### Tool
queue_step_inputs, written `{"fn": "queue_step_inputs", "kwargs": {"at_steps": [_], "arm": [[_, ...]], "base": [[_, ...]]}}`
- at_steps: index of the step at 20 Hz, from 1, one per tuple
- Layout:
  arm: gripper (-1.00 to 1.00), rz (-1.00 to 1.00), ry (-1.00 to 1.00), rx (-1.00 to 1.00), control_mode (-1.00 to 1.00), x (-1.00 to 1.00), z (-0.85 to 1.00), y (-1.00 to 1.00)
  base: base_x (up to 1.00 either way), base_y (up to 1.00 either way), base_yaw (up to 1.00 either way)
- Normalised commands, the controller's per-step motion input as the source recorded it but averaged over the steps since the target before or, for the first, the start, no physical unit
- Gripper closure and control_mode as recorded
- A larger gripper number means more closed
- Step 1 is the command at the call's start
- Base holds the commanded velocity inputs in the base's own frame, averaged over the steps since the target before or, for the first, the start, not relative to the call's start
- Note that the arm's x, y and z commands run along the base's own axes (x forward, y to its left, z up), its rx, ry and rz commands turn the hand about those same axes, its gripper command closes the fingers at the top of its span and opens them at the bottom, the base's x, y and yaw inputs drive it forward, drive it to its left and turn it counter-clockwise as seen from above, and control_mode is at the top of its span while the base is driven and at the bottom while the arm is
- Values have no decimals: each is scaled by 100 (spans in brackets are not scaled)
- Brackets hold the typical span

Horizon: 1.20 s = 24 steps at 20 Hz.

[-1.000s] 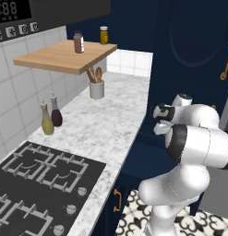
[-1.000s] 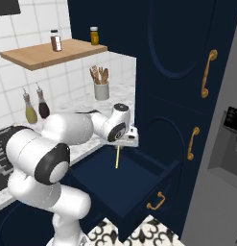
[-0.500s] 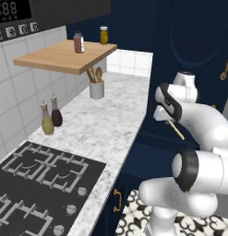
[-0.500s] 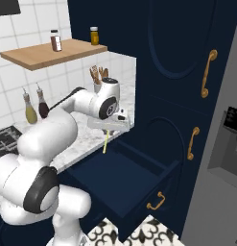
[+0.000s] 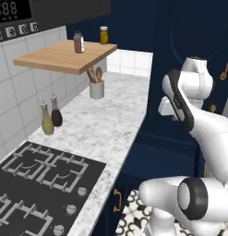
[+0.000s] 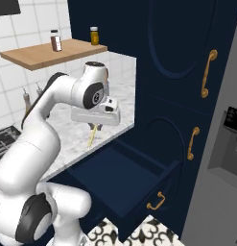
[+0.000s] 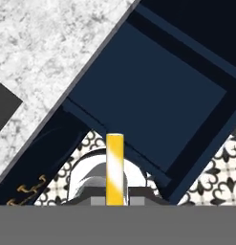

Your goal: Take a straw from the drawer in front and place it inside the glass cup on the dining counter.

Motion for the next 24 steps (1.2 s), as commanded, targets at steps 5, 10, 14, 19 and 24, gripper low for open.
{"fn": "queue_step_inputs", "kwargs": {"at_steps": [5,10,14,19,24], "arm": [[100,0,-3,0,100,-65,11,14],[100,0,0,0,100,0,0,0],[100,0,0,0,100,0,0,0],[100,0,0,0,100,0,0,0],[100,0,0,0,100,0,0,0]], "base": [[-20,0,-1],[-100,-11,-19],[-41,-27,-71],[0,-12,-93],[0,-14,-93]]}}
